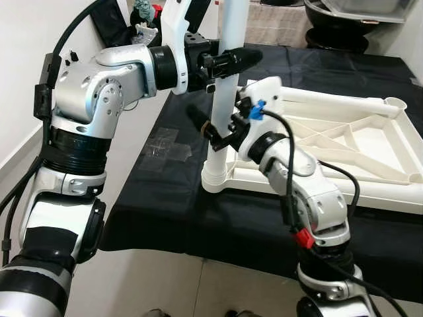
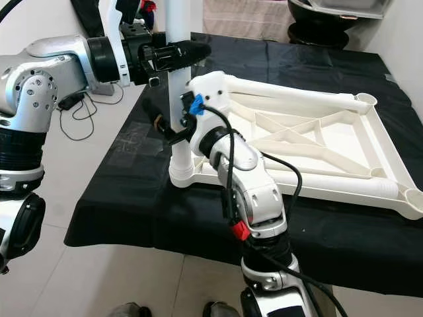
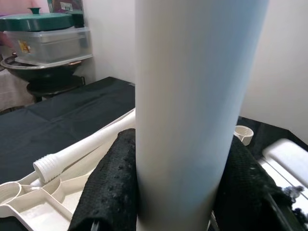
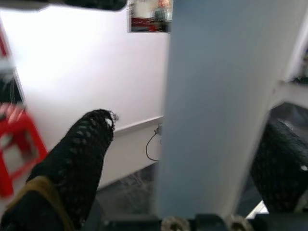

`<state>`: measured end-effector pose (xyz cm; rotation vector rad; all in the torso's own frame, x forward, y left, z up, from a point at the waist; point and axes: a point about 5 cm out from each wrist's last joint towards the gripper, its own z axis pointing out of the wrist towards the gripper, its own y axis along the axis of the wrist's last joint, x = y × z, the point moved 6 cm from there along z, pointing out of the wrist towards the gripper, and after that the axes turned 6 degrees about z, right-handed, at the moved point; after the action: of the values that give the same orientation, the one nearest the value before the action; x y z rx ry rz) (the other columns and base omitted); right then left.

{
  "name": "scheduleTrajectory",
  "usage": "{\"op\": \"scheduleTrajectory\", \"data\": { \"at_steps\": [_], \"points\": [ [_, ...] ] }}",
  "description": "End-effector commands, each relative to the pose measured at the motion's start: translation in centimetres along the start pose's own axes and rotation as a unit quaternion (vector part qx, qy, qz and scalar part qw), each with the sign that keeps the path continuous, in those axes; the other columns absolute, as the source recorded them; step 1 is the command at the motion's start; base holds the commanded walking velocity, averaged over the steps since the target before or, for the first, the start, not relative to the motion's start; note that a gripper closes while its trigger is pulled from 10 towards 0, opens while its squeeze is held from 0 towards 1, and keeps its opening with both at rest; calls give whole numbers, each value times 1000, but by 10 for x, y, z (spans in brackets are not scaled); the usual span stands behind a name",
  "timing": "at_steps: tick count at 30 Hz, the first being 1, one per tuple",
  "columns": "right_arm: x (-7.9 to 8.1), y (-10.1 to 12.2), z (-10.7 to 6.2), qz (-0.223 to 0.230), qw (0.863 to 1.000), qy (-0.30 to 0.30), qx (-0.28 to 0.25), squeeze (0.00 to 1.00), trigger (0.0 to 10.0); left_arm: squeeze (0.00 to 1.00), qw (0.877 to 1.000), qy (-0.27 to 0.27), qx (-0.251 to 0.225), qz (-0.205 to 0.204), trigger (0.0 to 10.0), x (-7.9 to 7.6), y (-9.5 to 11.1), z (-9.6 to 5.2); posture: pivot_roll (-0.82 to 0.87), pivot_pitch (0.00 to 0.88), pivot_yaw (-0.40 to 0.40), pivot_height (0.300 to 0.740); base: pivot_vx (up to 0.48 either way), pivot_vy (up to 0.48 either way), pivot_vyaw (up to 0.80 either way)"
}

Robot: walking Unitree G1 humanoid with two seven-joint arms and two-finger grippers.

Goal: Building children table

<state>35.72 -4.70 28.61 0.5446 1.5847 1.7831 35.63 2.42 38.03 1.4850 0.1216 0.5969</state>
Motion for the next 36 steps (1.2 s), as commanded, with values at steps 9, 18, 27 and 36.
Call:
{"op": "scheduleTrajectory", "data": {
  "at_steps": [9, 18, 27, 36],
  "points": [
    [29, -5, 0, -15, 981, 194, 12, 412, 10000, 0, 999, -15, 32, -14, 0, -8, -18, 3, -18, 120, -17, 740, 0, 0, 0],
    [34, -4, 4, 32, 958, 284, 4, 0, 1333, 0, 999, -17, 30, -15, 0, -11, -17, 5, -8, 127, -22, 740, 0, 0, 0],
    [27, -6, 2, 43, 946, 322, 3, 0, 0, 0, 999, -12, 32, -15, 0, -10, -19, 4, -2, 134, -28, 740, 0, 0, 0],
    [23, -9, -3, 37, 943, 332, 0, 0, 0, 1000, 1000, 5, 16, 12, 10000, -5, -14, 0, -12, 133, -26, 740, 0, 0, 0]
  ]
}}
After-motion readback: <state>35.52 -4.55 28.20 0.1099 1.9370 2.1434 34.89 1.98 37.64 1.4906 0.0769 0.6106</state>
